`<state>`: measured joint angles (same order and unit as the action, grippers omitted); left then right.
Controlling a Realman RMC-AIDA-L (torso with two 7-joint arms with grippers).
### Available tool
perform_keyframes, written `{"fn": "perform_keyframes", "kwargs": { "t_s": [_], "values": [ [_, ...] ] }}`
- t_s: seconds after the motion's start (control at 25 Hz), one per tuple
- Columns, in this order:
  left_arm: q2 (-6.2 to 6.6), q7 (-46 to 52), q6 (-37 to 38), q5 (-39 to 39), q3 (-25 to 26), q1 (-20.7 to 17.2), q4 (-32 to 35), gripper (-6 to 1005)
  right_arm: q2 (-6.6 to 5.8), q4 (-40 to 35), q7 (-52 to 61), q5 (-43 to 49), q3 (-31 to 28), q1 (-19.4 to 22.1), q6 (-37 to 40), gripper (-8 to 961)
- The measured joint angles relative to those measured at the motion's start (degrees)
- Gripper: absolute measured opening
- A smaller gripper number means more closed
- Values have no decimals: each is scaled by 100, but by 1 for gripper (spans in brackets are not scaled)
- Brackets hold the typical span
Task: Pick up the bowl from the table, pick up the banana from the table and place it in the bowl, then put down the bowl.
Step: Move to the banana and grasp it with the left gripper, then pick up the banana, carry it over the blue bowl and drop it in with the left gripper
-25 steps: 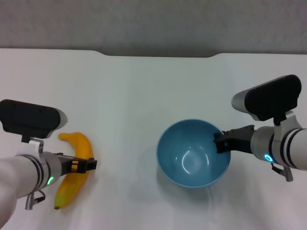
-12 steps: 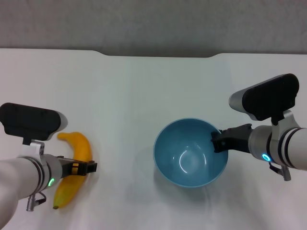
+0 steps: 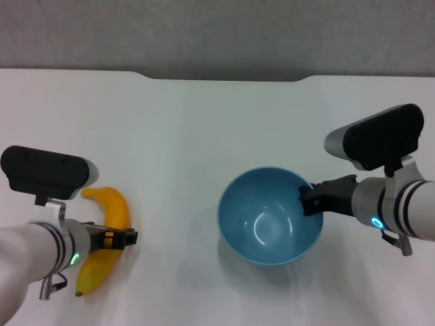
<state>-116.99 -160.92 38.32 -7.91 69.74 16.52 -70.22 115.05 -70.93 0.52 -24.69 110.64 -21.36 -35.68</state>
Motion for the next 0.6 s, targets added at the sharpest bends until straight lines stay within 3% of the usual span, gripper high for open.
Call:
{"fn": "perform_keyframes", "kwargs": {
  "t_s": [0.24,0.56,0.6],
  "values": [
    [0,20,-44,12,-62,11,-1,840,0,-4,0,0,0,0,8,43],
    [1,4,-239,155,-265,18,82,516,0,-10,0,0,0,10,15,43],
    [1,1,-245,158,-280,20,82,517,0,-10,0,0,0,14,26,43]
  ]
}}
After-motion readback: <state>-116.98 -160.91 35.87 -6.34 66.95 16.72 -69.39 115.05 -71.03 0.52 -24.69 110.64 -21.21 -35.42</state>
